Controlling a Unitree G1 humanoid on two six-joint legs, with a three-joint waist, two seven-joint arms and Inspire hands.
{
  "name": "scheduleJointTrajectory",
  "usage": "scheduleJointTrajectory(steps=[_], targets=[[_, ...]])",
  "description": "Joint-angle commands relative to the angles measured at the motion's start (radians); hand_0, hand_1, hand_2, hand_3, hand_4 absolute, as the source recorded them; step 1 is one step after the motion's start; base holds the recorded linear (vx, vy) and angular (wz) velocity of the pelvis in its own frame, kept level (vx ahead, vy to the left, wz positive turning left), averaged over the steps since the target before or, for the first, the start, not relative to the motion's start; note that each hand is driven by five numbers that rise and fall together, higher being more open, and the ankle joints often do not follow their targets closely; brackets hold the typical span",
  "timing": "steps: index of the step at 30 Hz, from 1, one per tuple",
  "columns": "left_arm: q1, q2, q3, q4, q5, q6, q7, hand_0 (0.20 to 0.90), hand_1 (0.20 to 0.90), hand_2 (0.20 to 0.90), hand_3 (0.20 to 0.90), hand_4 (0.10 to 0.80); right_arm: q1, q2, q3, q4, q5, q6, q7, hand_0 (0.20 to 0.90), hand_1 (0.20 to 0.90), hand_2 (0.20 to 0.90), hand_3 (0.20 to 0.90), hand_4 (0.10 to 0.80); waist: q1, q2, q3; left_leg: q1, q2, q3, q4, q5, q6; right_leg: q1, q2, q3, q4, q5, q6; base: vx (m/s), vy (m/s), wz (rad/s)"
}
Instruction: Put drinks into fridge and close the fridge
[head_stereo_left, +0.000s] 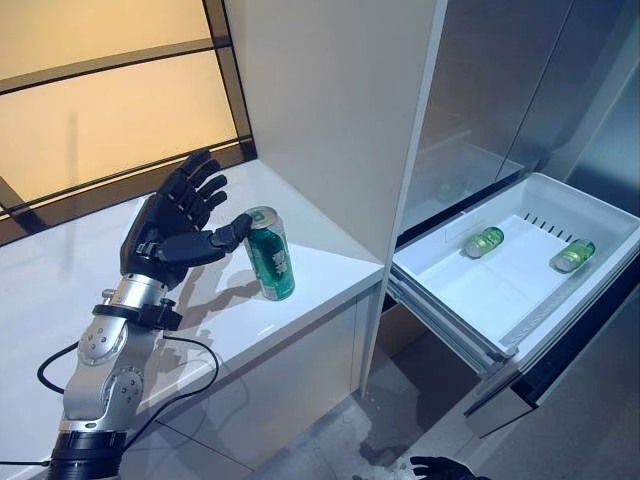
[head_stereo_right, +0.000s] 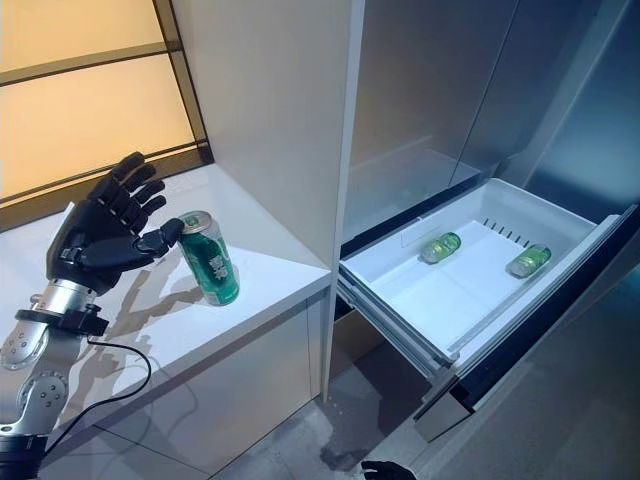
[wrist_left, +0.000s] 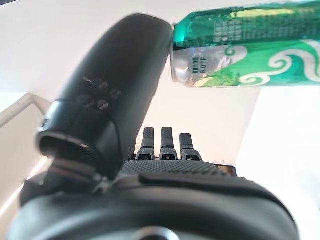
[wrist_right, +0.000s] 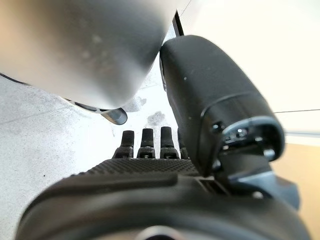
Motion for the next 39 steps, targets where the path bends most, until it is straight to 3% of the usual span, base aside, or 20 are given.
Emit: scheduleJointTrajectory(steps=[1, 6, 10, 18, 22, 39], targets=[[-0.122, 0.051, 0.095, -0.042, -0.073, -0.157, 0.028, 0.900, 0.900, 0.900, 0.900, 0.800, -0.008, -0.008, 0.051, 0.013, -0.036, 0.007, 0.007, 0.900, 0.900, 0.900, 0.900, 0.800, -0.022, -0.009, -0.033, -0.018, -0.024, 0.088, 0.016, -0.049, -0.002, -0.003, 0.007, 0.062, 0.100, -0.135, 0.049, 0.000, 0.000, 0.00], [-0.135, 0.036, 0.104, -0.060, -0.098, -0.217, 0.053, 0.900, 0.900, 0.900, 0.900, 0.800, -0.006, -0.008, 0.053, 0.019, -0.040, -0.001, 0.010, 0.900, 0.900, 0.900, 0.900, 0.800, -0.025, -0.012, -0.037, -0.017, -0.024, 0.091, 0.014, -0.051, -0.003, -0.003, 0.008, 0.067, 0.098, -0.135, 0.049, 0.000, 0.000, 0.00], [-0.138, 0.021, 0.102, -0.072, -0.115, -0.215, 0.034, 0.900, 0.900, 0.900, 0.900, 0.800, -0.006, -0.003, 0.054, 0.028, -0.044, -0.008, 0.008, 0.900, 0.900, 0.900, 0.900, 0.800, -0.027, -0.012, -0.040, -0.017, -0.023, 0.092, 0.013, -0.050, -0.003, -0.005, 0.009, 0.070, 0.098, -0.134, 0.048, 0.000, 0.000, 0.00], [-0.127, -0.003, 0.081, -0.112, -0.172, -0.134, -0.085, 0.900, 0.900, 0.900, 0.900, 0.800, -0.005, -0.003, 0.050, 0.042, -0.051, -0.019, 0.009, 0.900, 0.900, 0.900, 0.900, 0.800, -0.026, -0.011, -0.038, -0.014, -0.024, 0.093, 0.013, -0.050, -0.001, -0.004, 0.010, 0.071, 0.099, -0.133, 0.049, 0.000, 0.000, 0.00], [-0.127, 0.008, 0.058, -0.119, -0.191, -0.043, -0.166, 0.900, 0.900, 0.900, 0.900, 0.800, -0.011, -0.009, 0.050, 0.052, -0.053, -0.028, 0.013, 0.900, 0.900, 0.900, 0.900, 0.800, -0.024, -0.008, -0.035, -0.014, -0.024, 0.092, 0.012, -0.050, -0.002, -0.002, 0.010, 0.069, 0.097, -0.131, 0.050, 0.000, 0.000, 0.00], [-0.116, 0.055, 0.028, -0.072, -0.105, 0.035, -0.178, 0.900, 0.900, 0.900, 0.900, 0.800, -0.017, -0.027, 0.047, 0.039, -0.044, -0.011, 0.022, 0.900, 0.900, 0.900, 0.900, 0.800, -0.027, 0.000, -0.026, -0.011, -0.025, 0.092, 0.014, -0.047, -0.003, 0.003, 0.010, 0.070, 0.093, -0.126, 0.053, 0.000, 0.000, 0.00]])
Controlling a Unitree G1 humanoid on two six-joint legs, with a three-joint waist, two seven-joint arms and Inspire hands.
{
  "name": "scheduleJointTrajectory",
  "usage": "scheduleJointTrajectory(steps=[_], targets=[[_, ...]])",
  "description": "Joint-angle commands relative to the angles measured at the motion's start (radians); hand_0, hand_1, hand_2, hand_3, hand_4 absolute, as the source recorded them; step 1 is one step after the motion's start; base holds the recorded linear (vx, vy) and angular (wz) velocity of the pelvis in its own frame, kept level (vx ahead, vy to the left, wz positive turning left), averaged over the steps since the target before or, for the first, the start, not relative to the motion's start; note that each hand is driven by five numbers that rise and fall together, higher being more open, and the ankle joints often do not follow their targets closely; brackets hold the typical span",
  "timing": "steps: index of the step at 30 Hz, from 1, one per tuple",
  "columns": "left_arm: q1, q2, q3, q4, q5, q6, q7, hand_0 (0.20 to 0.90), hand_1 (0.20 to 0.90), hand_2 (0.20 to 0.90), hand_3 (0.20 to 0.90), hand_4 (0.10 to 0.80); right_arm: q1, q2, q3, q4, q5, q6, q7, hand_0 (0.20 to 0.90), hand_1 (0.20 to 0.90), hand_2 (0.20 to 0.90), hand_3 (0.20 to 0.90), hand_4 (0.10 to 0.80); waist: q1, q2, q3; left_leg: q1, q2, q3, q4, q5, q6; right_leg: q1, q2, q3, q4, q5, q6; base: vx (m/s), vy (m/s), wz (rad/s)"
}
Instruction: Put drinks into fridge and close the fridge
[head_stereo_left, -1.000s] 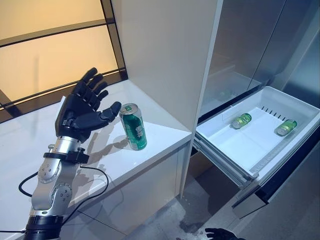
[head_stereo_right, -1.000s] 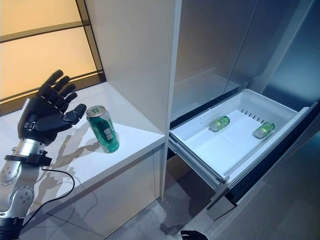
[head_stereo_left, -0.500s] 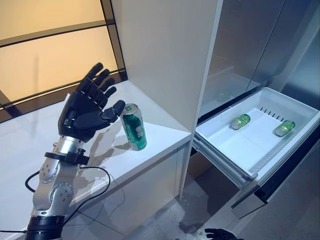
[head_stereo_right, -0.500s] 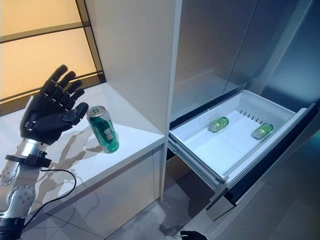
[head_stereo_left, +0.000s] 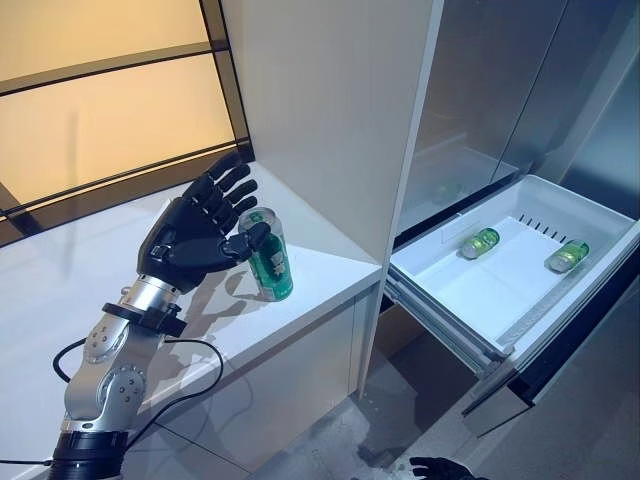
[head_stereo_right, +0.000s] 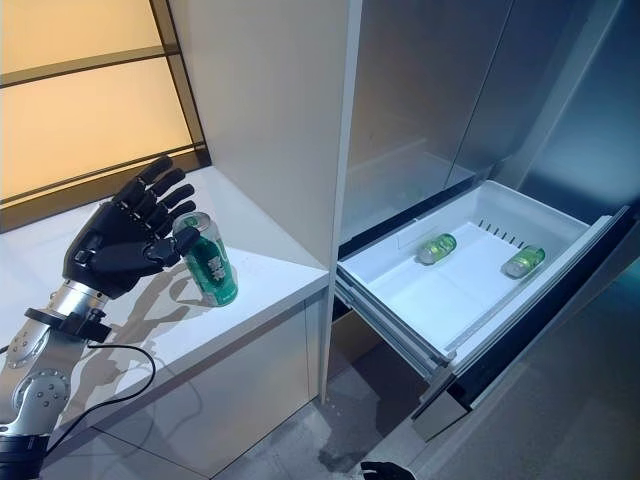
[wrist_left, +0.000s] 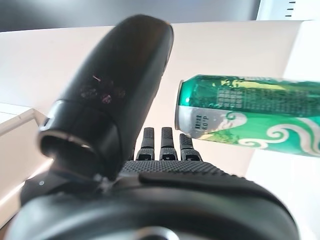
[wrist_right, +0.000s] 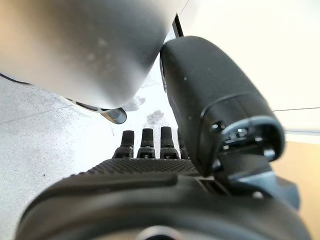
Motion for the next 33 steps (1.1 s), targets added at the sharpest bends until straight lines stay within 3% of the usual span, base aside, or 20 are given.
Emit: scheduleJointTrajectory(steps=[1, 12, 33], targets=[[-0.114, 0.063, 0.031, -0.044, -0.001, -0.055, -0.018, 0.900, 0.900, 0.900, 0.900, 0.800, -0.017, -0.031, 0.046, 0.030, -0.043, -0.001, 0.024, 0.900, 0.900, 0.900, 0.900, 0.800, -0.025, 0.005, -0.022, -0.017, -0.025, 0.083, 0.013, -0.047, -0.003, 0.001, 0.010, 0.063, 0.093, -0.129, 0.055, 0.000, 0.000, 0.00], [-0.150, 0.083, 0.000, -0.025, 0.014, 0.006, -0.051, 0.900, 0.900, 0.900, 0.900, 0.800, -0.020, -0.037, 0.043, 0.039, -0.044, -0.008, 0.026, 0.900, 0.900, 0.900, 0.900, 0.800, -0.039, 0.009, -0.019, -0.013, -0.024, 0.094, 0.015, -0.049, -0.002, 0.001, 0.011, 0.071, 0.093, -0.127, 0.057, 0.000, 0.000, 0.00], [-0.197, 0.132, -0.032, 0.026, 0.108, 0.039, 0.012, 0.900, 0.900, 0.900, 0.900, 0.800, -0.003, -0.033, 0.053, 0.030, -0.024, -0.004, 0.007, 0.900, 0.900, 0.900, 0.900, 0.800, -0.063, 0.017, -0.016, -0.010, -0.025, 0.109, 0.018, -0.049, 0.001, -0.002, 0.014, 0.089, 0.094, -0.124, 0.059, 0.003, 0.000, -0.03]])
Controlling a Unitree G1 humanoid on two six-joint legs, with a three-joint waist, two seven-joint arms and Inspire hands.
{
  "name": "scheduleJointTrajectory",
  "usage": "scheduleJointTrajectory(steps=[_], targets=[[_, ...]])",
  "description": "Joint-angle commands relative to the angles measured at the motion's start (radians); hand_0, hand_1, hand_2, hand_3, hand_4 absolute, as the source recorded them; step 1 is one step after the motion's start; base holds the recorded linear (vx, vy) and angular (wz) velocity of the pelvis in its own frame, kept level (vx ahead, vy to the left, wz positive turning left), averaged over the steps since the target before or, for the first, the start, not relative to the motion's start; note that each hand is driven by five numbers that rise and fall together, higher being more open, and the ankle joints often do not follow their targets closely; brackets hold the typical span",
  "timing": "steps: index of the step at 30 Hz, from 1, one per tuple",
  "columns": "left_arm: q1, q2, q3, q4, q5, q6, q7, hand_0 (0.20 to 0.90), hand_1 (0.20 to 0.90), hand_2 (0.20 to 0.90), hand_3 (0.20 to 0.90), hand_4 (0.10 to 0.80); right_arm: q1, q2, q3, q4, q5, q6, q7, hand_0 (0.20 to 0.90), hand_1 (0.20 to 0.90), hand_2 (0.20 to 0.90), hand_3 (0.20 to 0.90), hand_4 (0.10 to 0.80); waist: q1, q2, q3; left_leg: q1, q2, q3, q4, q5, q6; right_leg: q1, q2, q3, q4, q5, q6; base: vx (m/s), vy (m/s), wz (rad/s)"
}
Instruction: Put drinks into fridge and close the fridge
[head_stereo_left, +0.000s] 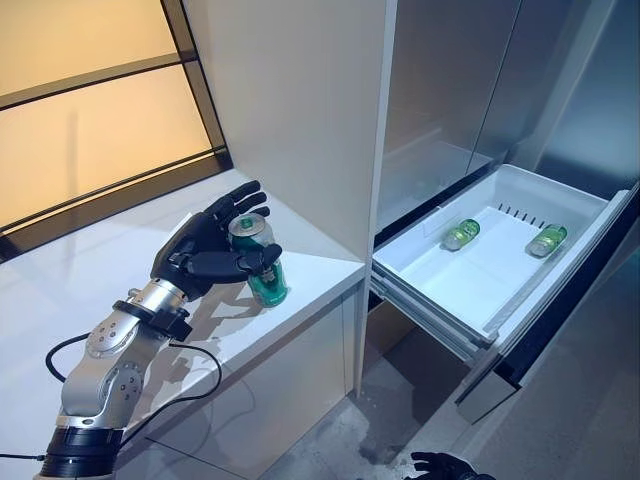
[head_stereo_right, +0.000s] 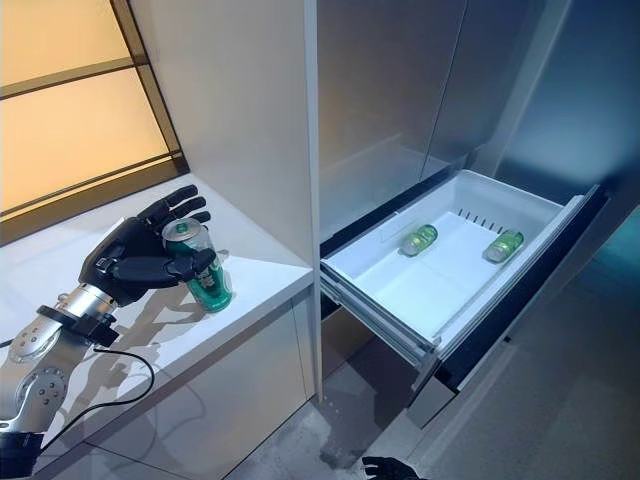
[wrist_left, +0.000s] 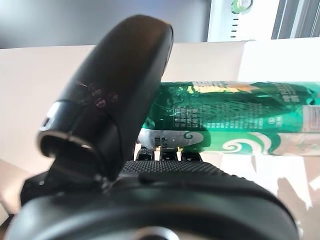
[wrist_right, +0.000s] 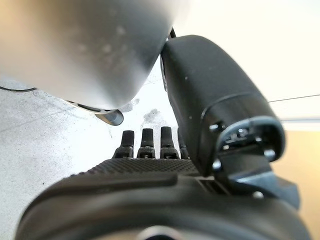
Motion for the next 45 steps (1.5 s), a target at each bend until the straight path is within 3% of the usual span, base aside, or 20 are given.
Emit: scheduleJointTrajectory(steps=[1, 20, 21, 22, 23, 25, 26, 32, 38, 41, 45], targets=[[-0.177, 0.075, 0.009, 0.013, 0.014, -0.069, 0.019, 0.900, 0.900, 0.900, 0.900, 0.800, 0.003, -0.023, 0.053, 0.030, -0.025, 0.011, 0.008, 0.900, 0.900, 0.900, 0.900, 0.800, -0.014, -0.007, -0.019, -0.017, -0.029, 0.079, 0.018, -0.049, 0.002, 0.001, 0.011, 0.063, 0.093, -0.131, 0.062, 0.000, 0.000, 0.00], [-0.200, 0.081, 0.002, 0.041, -0.023, -0.060, 0.043, 0.900, 0.900, 0.900, 0.900, 0.800, 0.007, -0.024, 0.044, 0.045, -0.016, -0.001, 0.007, 0.900, 0.900, 0.900, 0.900, 0.800, -0.027, -0.008, -0.017, -0.016, -0.033, 0.081, 0.028, -0.056, 0.009, -0.006, 0.015, 0.084, 0.104, -0.134, 0.062, 0.008, -0.002, -0.03], [-0.203, 0.081, 0.001, 0.042, -0.040, -0.065, 0.045, 0.811, 0.811, 0.811, 0.796, 0.696, 0.007, -0.023, 0.044, 0.049, -0.016, -0.003, 0.006, 0.900, 0.900, 0.900, 0.900, 0.800, -0.028, -0.008, -0.017, -0.016, -0.033, 0.081, 0.029, -0.057, 0.010, -0.006, 0.015, 0.084, 0.105, -0.135, 0.061, 0.012, -0.001, -0.04], [-0.206, 0.078, 0.002, 0.042, -0.052, -0.065, 0.044, 0.599, 0.599, 0.599, 0.549, 0.449, 0.006, -0.023, 0.044, 0.051, -0.015, -0.004, 0.005, 0.900, 0.900, 0.900, 0.900, 0.800, -0.028, -0.008, -0.017, -0.015, -0.033, 0.082, 0.029, -0.057, 0.010, -0.007, 0.016, 0.085, 0.106, -0.135, 0.061, 0.008, -0.001, -0.03], [-0.207, 0.077, 0.002, 0.041, -0.055, -0.065, 0.045, 0.542, 0.542, 0.542, 0.483, 0.383, 0.006, -0.023, 0.044, 0.051, -0.016, -0.005, 0.005, 0.900, 0.900, 0.900, 0.900, 0.800, -0.029, -0.008, -0.016, -0.015, -0.033, 0.082, 0.029, -0.058, 0.011, -0.007, 0.016, 0.085, 0.106, -0.136, 0.061, 0.009, 0.000, -0.04], [-0.210, 0.066, 0.001, 0.035, -0.086, -0.064, 0.047, 0.331, 0.331, 0.331, 0.236, 0.136, 0.004, -0.024, 0.043, 0.055, -0.015, -0.007, 0.005, 0.900, 0.900, 0.900, 0.900, 0.800, -0.030, -0.008, -0.014, -0.015, -0.033, 0.083, 0.033, -0.060, 0.011, -0.006, 0.015, 0.086, 0.108, -0.137, 0.060, 0.010, -0.001, -0.05], [-0.211, 0.061, -0.001, 0.034, -0.087, -0.068, 0.050, 0.300, 0.300, 0.300, 0.200, 0.100, 0.004, -0.024, 0.043, 0.056, -0.017, -0.009, 0.003, 0.900, 0.900, 0.900, 0.900, 0.800, -0.031, -0.008, -0.014, -0.015, -0.033, 0.084, 0.033, -0.061, 0.011, -0.005, 0.015, 0.086, 0.109, -0.138, 0.059, 0.010, 0.000, -0.05], [-0.215, 0.046, -0.011, 0.026, -0.138, -0.092, 0.049, 0.300, 0.300, 0.300, 0.200, 0.100, -0.001, -0.027, 0.045, 0.045, -0.003, -0.042, -0.008, 0.900, 0.900, 0.900, 0.900, 0.800, -0.033, -0.009, -0.015, -0.012, -0.035, 0.082, 0.034, -0.062, 0.013, -0.004, 0.017, 0.090, 0.109, -0.138, 0.058, 0.006, 0.003, -0.06], [-0.229, 0.026, -0.024, -0.019, -0.214, -0.142, 0.000, 0.300, 0.300, 0.300, 0.200, 0.100, -0.005, -0.029, 0.052, -0.122, 0.025, -0.138, -0.027, 0.900, 0.900, 0.900, 0.900, 0.800, -0.038, -0.011, -0.017, -0.014, -0.033, 0.084, 0.032, -0.061, 0.014, -0.007, 0.016, 0.091, 0.109, -0.136, 0.058, -0.001, 0.000, -0.01], [-0.245, 0.015, -0.041, -0.036, -0.237, -0.181, -0.044, 0.300, 0.300, 0.300, 0.200, 0.100, 0.003, -0.038, 0.065, -0.265, 0.007, -0.199, -0.066, 0.900, 0.900, 0.900, 0.900, 0.800, -0.048, -0.012, -0.019, -0.012, -0.032, 0.085, 0.026, -0.058, 0.013, -0.009, 0.014, 0.091, 0.107, -0.133, 0.060, 0.000, 0.000, 0.00], [-0.248, 0.016, -0.070, -0.065, -0.225, -0.239, -0.086, 0.300, 0.300, 0.300, 0.200, 0.100, 0.034, -0.044, 0.070, -0.568, 0.036, -0.156, -0.078, 0.900, 0.900, 0.900, 0.900, 0.800, -0.069, -0.015, -0.018, -0.011, -0.030, 0.095, 0.019, -0.054, 0.013, -0.010, 0.011, 0.092, 0.101, -0.128, 0.065, -0.019, -0.003, -0.02]])
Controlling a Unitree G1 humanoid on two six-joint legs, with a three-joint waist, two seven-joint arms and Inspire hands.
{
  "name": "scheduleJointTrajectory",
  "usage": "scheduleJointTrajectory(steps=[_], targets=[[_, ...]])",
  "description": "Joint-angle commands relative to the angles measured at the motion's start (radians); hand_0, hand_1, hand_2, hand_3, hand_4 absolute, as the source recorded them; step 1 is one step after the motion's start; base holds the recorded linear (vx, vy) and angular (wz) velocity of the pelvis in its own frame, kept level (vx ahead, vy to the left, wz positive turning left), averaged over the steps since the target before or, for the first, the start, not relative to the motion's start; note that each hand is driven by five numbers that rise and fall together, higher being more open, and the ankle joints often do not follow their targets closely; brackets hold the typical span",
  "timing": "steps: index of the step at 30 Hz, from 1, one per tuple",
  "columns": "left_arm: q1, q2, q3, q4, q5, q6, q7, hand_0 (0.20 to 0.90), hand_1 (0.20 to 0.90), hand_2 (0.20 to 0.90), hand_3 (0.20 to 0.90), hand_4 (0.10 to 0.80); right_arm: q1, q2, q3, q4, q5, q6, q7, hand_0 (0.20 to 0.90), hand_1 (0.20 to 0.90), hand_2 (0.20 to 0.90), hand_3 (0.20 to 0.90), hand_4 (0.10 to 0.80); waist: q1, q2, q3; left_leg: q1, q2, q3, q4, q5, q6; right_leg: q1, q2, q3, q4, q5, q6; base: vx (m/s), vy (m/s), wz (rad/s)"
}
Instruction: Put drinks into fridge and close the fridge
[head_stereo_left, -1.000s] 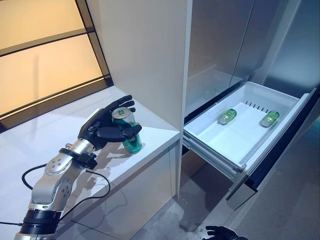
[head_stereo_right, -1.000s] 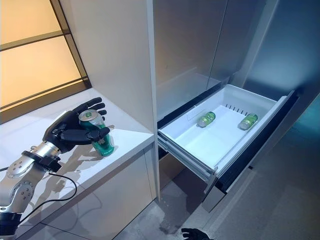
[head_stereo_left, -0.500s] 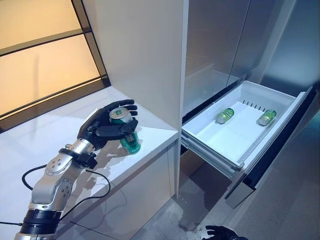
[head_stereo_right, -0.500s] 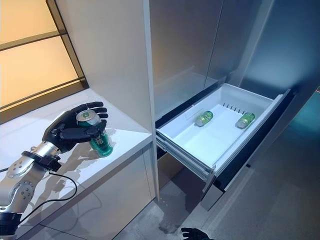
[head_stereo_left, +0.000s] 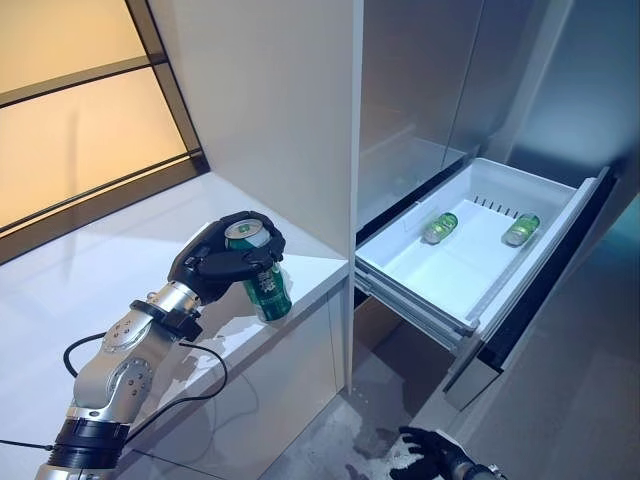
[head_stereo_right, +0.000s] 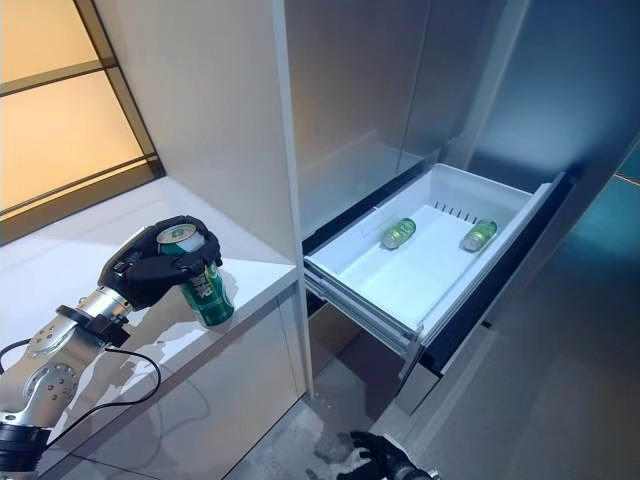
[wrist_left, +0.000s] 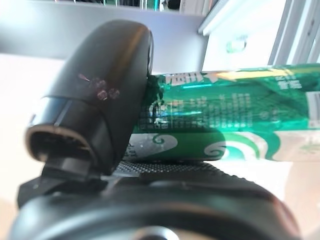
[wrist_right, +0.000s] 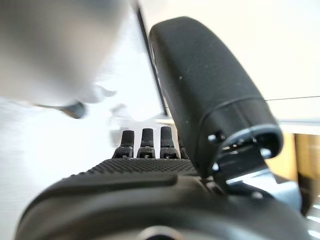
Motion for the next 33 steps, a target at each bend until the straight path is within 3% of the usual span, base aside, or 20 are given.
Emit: scheduleJointTrajectory(steps=[1, 6, 7, 10, 14, 22, 33], targets=[[-0.225, -0.001, 0.018, -0.123, -0.093, -0.237, -0.093, 0.300, 0.300, 0.300, 0.200, 0.100, -0.047, -0.019, 0.009, -0.306, 0.056, -0.060, -0.016, 0.900, 0.900, 0.900, 0.900, 0.800, -0.040, -0.012, -0.021, -0.010, -0.033, 0.053, 0.014, -0.054, 0.012, 0.016, 0.001, 0.038, 0.100, -0.146, 0.072, -0.038, -0.010, -0.07], [-0.185, 0.003, -0.024, -0.173, -0.090, -0.303, -0.176, 0.300, 0.300, 0.300, 0.200, 0.100, -0.042, -0.057, -0.033, -0.676, 0.195, -0.018, 0.093, 0.900, 0.900, 0.900, 0.900, 0.800, -0.062, -0.017, -0.024, -0.011, -0.030, 0.065, 0.007, -0.047, 0.012, 0.009, 0.004, 0.052, 0.091, -0.134, 0.077, -0.029, -0.009, -0.08], [-0.184, 0.002, -0.024, -0.173, -0.090, -0.303, -0.176, 0.300, 0.300, 0.300, 0.200, 0.100, -0.041, -0.058, -0.033, -0.677, 0.196, -0.017, 0.093, 0.900, 0.900, 0.900, 0.900, 0.800, -0.062, -0.017, -0.024, -0.011, -0.030, 0.065, 0.007, -0.047, 0.012, 0.009, 0.004, 0.052, 0.091, -0.134, 0.077, -0.025, -0.002, -0.08], [-0.138, -0.006, -0.046, -0.200, -0.064, -0.354, -0.254, 0.300, 0.300, 0.300, 0.200, 0.100, -0.094, -0.103, -0.088, -0.909, 0.358, 0.021, 0.151, 0.900, 0.900, 0.900, 0.900, 0.800, -0.069, -0.017, -0.025, -0.013, -0.029, 0.072, 0.006, -0.044, 0.014, 0.001, 0.008, 0.063, 0.091, -0.128, 0.076, -0.041, 0.004, -0.12], [-0.128, -0.015, -0.074, -0.229, -0.047, -0.349, -0.294, 0.300, 0.300, 0.300, 0.200, 0.100, -0.153, -0.139, -0.093, -1.018, 0.458, 0.081, 0.206, 0.900, 0.900, 0.900, 0.900, 0.800, -0.066, -0.015, -0.028, -0.016, -0.030, 0.074, 0.004, -0.043, 0.020, -0.002, 0.009, 0.071, 0.087, -0.122, 0.074, -0.025, 0.007, -0.14], [-0.176, 0.007, -0.142, -0.244, -0.040, -0.324, -0.308, 0.300, 0.300, 0.300, 0.200, 0.100, -0.241, -0.200, -0.059, -1.070, 0.632, 0.210, 0.330, 0.900, 0.900, 0.900, 0.900, 0.800, -0.057, -0.027, -0.032, -0.019, -0.033, 0.072, 0.009, -0.042, 0.021, -0.001, 0.006, 0.071, 0.087, -0.117, 0.072, -0.007, -0.002, -0.03], [-0.256, 0.041, -0.226, -0.193, -0.018, -0.306, -0.258, 0.300, 0.300, 0.300, 0.200, 0.100, -0.365, -0.291, -0.006, -1.084, 0.649, 0.242, 0.398, 0.900, 0.900, 0.900, 0.900, 0.800, -0.048, -0.044, -0.033, -0.023, -0.036, 0.060, 0.011, -0.038, 0.019, 0.002, 0.003, 0.060, 0.083, -0.109, 0.071, -0.006, -0.004, 0.00]])
